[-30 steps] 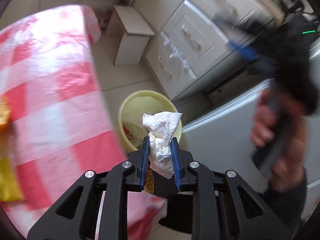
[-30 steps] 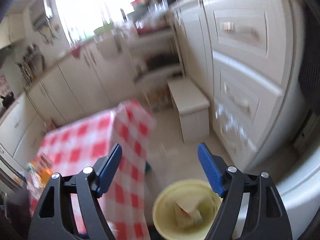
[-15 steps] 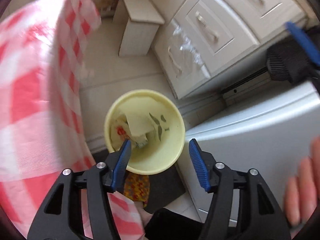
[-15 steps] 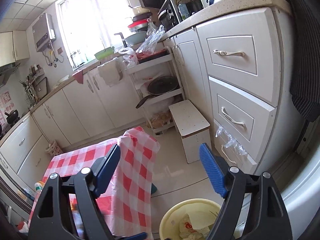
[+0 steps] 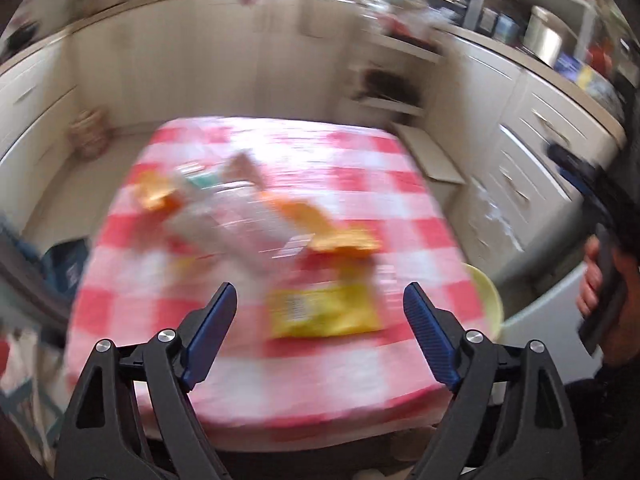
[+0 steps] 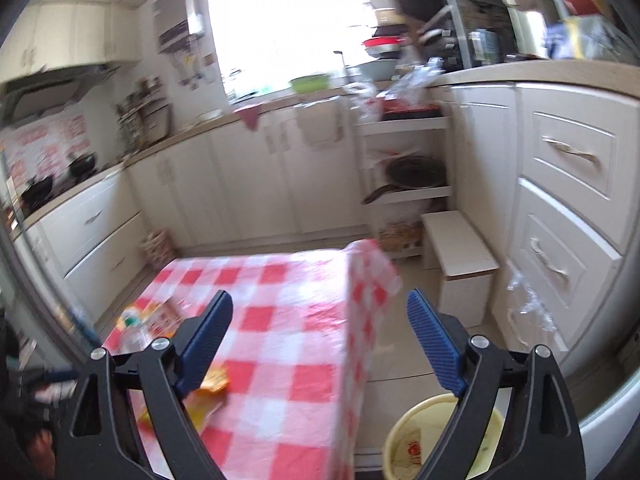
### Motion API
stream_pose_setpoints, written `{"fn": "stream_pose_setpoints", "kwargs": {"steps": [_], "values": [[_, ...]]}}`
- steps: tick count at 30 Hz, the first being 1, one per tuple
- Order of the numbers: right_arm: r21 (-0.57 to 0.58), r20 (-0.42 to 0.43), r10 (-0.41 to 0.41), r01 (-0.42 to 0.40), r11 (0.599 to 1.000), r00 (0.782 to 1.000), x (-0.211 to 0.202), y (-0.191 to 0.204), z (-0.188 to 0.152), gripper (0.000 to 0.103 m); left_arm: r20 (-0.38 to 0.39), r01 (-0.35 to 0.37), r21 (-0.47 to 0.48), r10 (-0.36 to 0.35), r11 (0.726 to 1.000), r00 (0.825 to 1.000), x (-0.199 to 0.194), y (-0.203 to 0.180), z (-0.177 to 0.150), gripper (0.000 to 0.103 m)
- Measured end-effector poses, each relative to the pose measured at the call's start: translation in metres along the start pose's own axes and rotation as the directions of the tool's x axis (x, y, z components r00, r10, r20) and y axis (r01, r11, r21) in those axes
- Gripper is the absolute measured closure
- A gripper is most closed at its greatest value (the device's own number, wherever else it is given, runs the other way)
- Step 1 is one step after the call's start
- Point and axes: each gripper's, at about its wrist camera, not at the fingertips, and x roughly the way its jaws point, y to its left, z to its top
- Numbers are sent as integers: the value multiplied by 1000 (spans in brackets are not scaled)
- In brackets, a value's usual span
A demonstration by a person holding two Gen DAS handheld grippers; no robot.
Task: Collect trash
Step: 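Move both grippers back over the table toward the orange peel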
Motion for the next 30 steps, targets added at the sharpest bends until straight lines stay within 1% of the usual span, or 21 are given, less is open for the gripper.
{"fn": "stream_pose_setpoints", "kwargs": {"steps": [1, 2, 3, 4, 5, 6, 7, 8, 10, 13, 16, 17, 18, 20, 21, 25, 30], "values": [[-30, -20, 32, -33, 999, 999, 1, 15, -5, 16, -1, -22, -47, 22, 999, 1000, -1, 19, -2, 22], [-63, -46, 64, -67, 996, 997, 4, 30, -11, 16, -6, -37, -132, 36, 991, 999, -4, 48, -8, 22], [-99, -76, 90, -97, 990, 993, 8, 46, -17, 16, -9, -7, -225, 5, 974, 1000, -6, 66, -9, 22], [-140, -111, 105, -120, 983, 988, 14, 61, -24, 16, 20, 45, -295, -41, 955, 999, -12, 81, -10, 22], [-188, -147, 112, -139, 972, 983, 21, 76, -30, 16, 40, 42, -302, -32, 952, 999, -16, 88, -11, 22], [-242, -180, 111, -153, 958, 977, 30, 91, -37, 16, 48, 18, -293, -4, 956, 999, -19, 91, -11, 22], [-297, -203, 101, -160, 941, 974, 37, 105, -43, 16, 52, 19, -290, -4, 957, 999, -21, 91, -12, 21], [-360, -227, 84, -163, 919, 970, 47, 119, -51, 16, 53, 40, -288, -26, 957, 998, -22, 93, -13, 21], [-442, -274, 48, -170, 881, 960, 66, 138, -65, 16, 53, 50, -282, -36, 958, 998, -23, 94, -17, 21], [-497, -320, 24, -189, 847, 947, 90, 157, -82, 16, 48, 83, -280, -72, 956, 996, -24, 96, -21, 21], [-558, -353, -18, -195, 806, 936, 111, 173, -96, 16, 17, 133, -306, -134, 943, 991, -20, 102, -26, 20], [-573, -365, -31, -199, 795, 930, 118, 177, -100, 18, 10, 144, -314, -149, 938, 989, -19, 105, -28, 20], [-579, -376, -41, -200, 790, 926, 123, 179, -103, 24, 8, 149, -317, -154, 937, 988, -18, 105, -29, 20], [-566, -404, -52, -205, 798, 913, 133, 181, -105, 29, 10, 149, -310, -154, 939, 988, -17, 103, -29, 20], [-560, -408, -56, -202, 803, 911, 136, 180, -104, 30, 12, 149, -304, -152, 941, 988, -17, 102, -29, 20], [-549, -406, -58, -193, 814, 912, 139, 179, -100, 31, 13, 124, -276, -125, 953, 992, -17, 96, -28, 20], [-560, -412, -61, -200, 804, 909, 140, 183, -104, 31, 33, 80, -240, -74, 967, 997, -24, 90, -27, 19]]}}
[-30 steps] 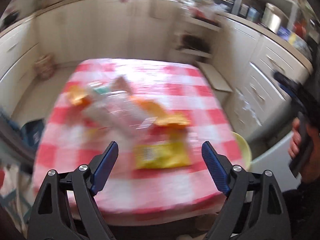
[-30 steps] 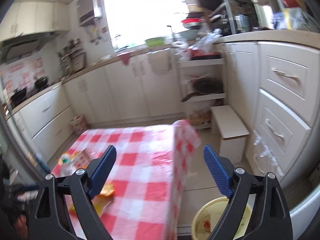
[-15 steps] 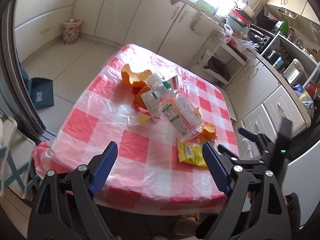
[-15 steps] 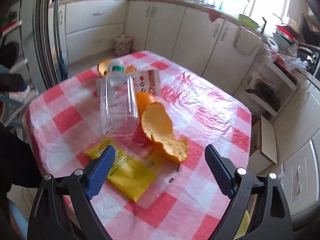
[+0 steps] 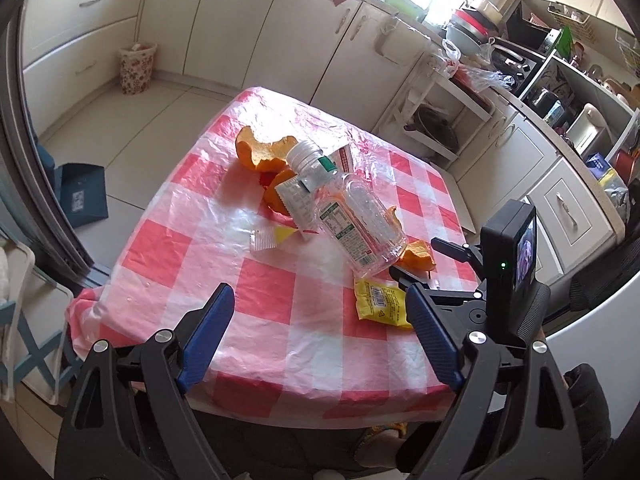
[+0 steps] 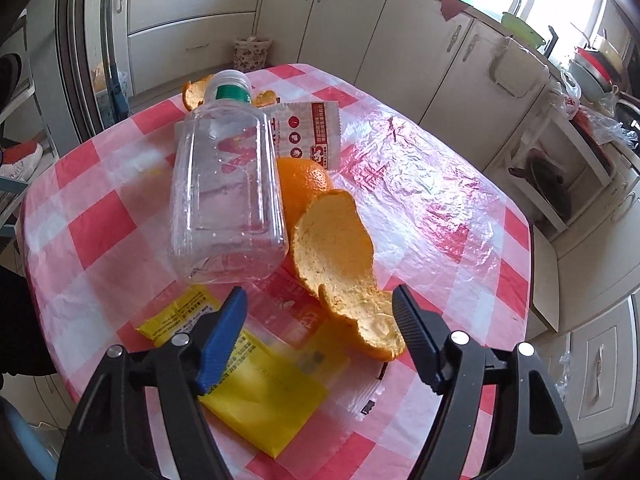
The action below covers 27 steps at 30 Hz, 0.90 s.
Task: Collect trash
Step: 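Move both grippers back over the table toward the orange peel, then grasp the orange peel with right gripper while left grasps the clear plastic bottle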
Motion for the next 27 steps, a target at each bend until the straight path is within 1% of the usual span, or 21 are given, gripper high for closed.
{"fn": "stream_pose_setpoints", "kwargs": {"steps": [5, 10, 13, 15, 16, 18, 19, 21, 22, 23, 24, 25, 26, 27], "values": [[11, -10, 0, 0, 1000, 1000, 5, -1, 2, 32, 26, -41, 49, 40, 998, 999, -4, -9, -2, 19], [29, -27, 7, -6, 1000, 1000, 11, -5, 2, 42, 46, -72, 95, 68, 993, 997, -6, -17, -4, 18], [34, -46, 15, -13, 999, 999, 17, -6, 1, 53, 56, -87, 119, 81, 989, 995, -8, -21, -5, 18], [36, -59, 22, -20, 999, 998, 20, -6, 1, 66, 64, -98, 133, 90, 986, 994, -9, -23, -6, 18], [39, -62, 27, -25, 999, 998, 21, -6, 1, 70, 67, -102, 140, 93, 985, 993, -9, -24, -6, 18], [56, -65, 44, -41, 998, 997, 21, -7, 1, 88, 65, -104, 153, 95, 983, 993, -9, -26, -7, 17], [67, -61, 54, -49, 997, 997, 21, -9, 1, 90, 62, -99, 155, 90, 983, 994, -9, -26, -7, 17], [96, -48, 76, -71, 993, 996, 18, -12, 2, 95, 36, -67, 144, 63, 987, 997, -6, -24, -6, 16], [116, -40, 88, -83, 990, 995, 17, -15, 3, 95, 10, -38, 125, 37, 991, 999, -3, -21, -4, 15], [138, -30, 100, -95, 986, 995, 15, -19, 3, 96, -16, -10, 102, 12, 995, 1000, 1, -17, -3, 15], [158, -22, 111, -107, 982, 994, 13, -22, 4, 96, -53, 30, 59, -26, 998, 998, 8, -11, 0, 15], [185, -10, 128, -124, 975, 992, 10, -27, 5, 96, -83, 60, 16, -59, 998, 995, 15, -6, 1, 15], [214, 2, 146, -143, 966, 989, 8, -31, 5, 97, -123, 98, -48, -103, 994, 987, 25, 1, 4, 15], [239, 13, 161, -160, 958, 987, 6, -36, 4, 97, -155, 120, -99, -134, 988, 979, 34, 6, 6, 15]]}}
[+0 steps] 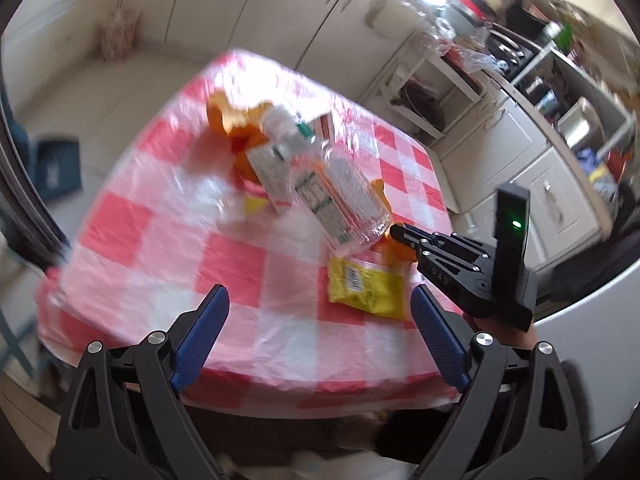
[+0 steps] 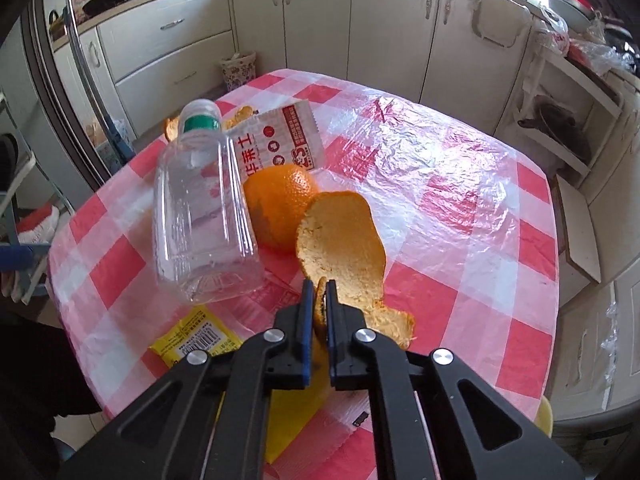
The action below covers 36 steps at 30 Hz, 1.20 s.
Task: Collect trash
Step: 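Grasp the orange peel with right gripper while left grasps the clear plastic bottle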
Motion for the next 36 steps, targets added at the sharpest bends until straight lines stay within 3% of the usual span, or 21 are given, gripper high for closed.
{"fn": "stream_pose_setpoints", "kwargs": {"steps": [6, 12, 17, 19, 20, 21, 25, 29, 30, 31, 33, 36], "values": [[114, 52, 72, -77, 991, 996, -20, -22, -1, 97, -73, 26, -80, -32, 996, 997, 47, -7, 22, 15], [204, 122, 118, -142, 969, 985, -42, -46, -4, 97, -123, 29, -265, -63, 964, 990, 95, 9, 41, 15], [210, 103, 160, -179, 961, 982, -44, -52, -8, 97, -125, 29, -312, -71, 950, 990, 117, 4, 44, 15], [179, 73, 145, -156, 971, 987, -39, -46, -10, 84, -124, 27, -312, -69, 950, 990, 125, -1, 49, 14], [161, 56, 126, -134, 978, 990, -36, -43, -12, 62, -123, 26, -315, -68, 949, 990, 129, -3, 52, 14], [146, 47, 103, -109, 983, 994, -34, -42, -13, 54, -121, 26, -321, -68, 947, 990, 133, -6, 54, 14], [191, 1, 37, -37, 981, 999, -24, -54, -20, 54, -117, 20, -347, -64, 938, 991, 146, -6, 64, 14], [289, -44, 67, -51, 956, 997, -16, -75, -29, 55, -113, 19, -349, -62, 937, 992, 151, -6, 68, 14], [290, -58, 76, -56, 955, 995, -13, -75, -31, 60, -113, 18, -343, -60, 939, 992, 153, -7, 69, 19], [279, -72, 85, -62, 958, 994, -10, -72, -32, 63, -114, 16, -341, -58, 940, 992, 153, -7, 69, 30], [240, -89, 89, -65, 968, 992, -8, -64, -34, 79, -116, 28, -345, -72, 938, 991, 155, -5, 70, 33], [201, -90, 83, -63, 978, 992, -7, -56, -35, 90, -90, 22, -324, -54, 946, 994, 148, -7, 71, 33]]}}
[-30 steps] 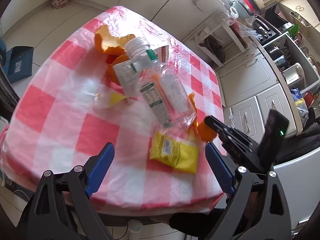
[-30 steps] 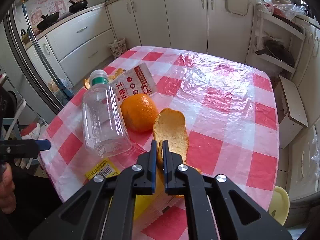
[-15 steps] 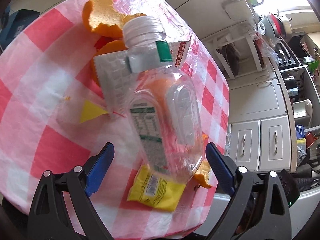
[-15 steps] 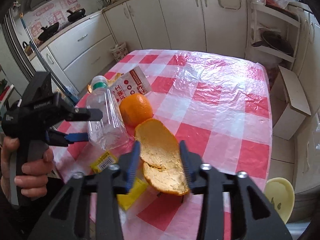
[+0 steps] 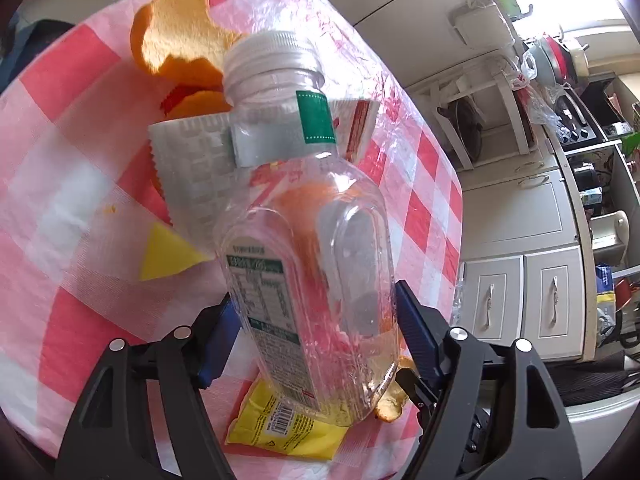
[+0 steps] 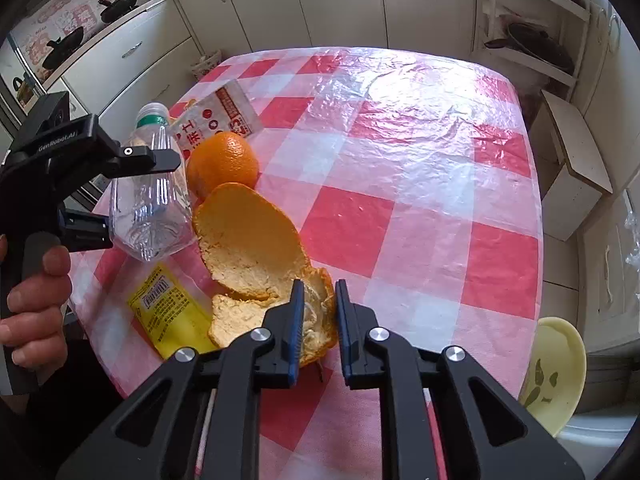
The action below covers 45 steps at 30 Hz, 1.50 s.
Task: Collect trash
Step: 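Grasp the orange peel with right gripper while left grasps the clear plastic bottle, then drop the orange peel into the bucket with right gripper while left carries the bottle there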
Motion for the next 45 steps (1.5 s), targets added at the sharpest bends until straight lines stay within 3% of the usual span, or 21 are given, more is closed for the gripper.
{"fn": "stream_pose_setpoints", "kwargs": {"steps": [3, 9, 14, 21, 27, 31, 32, 33, 34, 37, 39, 42, 45], "values": [[1, 32, 26, -26, 1000, 999, -9, 1, 2, 96, 21, 30, 9, -31, 999, 999, -13, 1, 1, 34], [42, 152, 41, -48, 998, 987, -43, -13, 4, 96, 76, 66, 74, -72, 995, 995, -45, 0, -4, 36], [121, 242, 39, -70, 990, 970, -70, -42, -1, 96, 101, 124, 134, -138, 983, 985, -69, -2, -9, 45], [260, 276, -94, 19, 965, 957, -102, -99, -27, 96, 79, 171, 149, -184, 974, 980, -81, 9, -12, 50], [392, 142, -316, 240, 888, 938, -108, -161, -62, 96, 63, 231, 154, -243, 961, 968, -89, 13, -15, 50], [410, -31, -367, 347, 844, 930, -81, -193, -78, 93, 55, 310, 188, -325, 932, 944, -98, 2, -19, 50], [399, -80, -369, 369, 839, 926, -71, -200, -81, 81, 49, 322, 199, -337, 926, 940, -100, -1, -22, 50], [392, -117, -380, 394, 831, 918, -64, -204, -83, 62, 37, 336, 210, -351, 918, 936, -101, -7, -25, 50], [395, -117, -398, 410, 822, 910, -63, -207, -82, 59, 24, 347, 220, -361, 911, 932, -100, -12, -29, 50], [471, -13, -398, 357, 807, 917, -89, -208, -79, 53, -32, 369, 267, -374, 890, 927, -94, -36, -48, 50], [524, 123, -384, 269, 808, 915, -115, -202, -74, 46, -83, 384, 301, -378, 873, 922, -83, -57, -65, 50], [544, 308, -390, 175, 821, 868, -154, -188, -70, 35, -174, 403, 337, -364, 851, 915, -51, -94, -95, 50], [534, 428, -390, 119, 837, 815, -183, -178, -70, 33, -272, 402, 349, -319, 846, 908, 0, -133, -129, 50]]}}
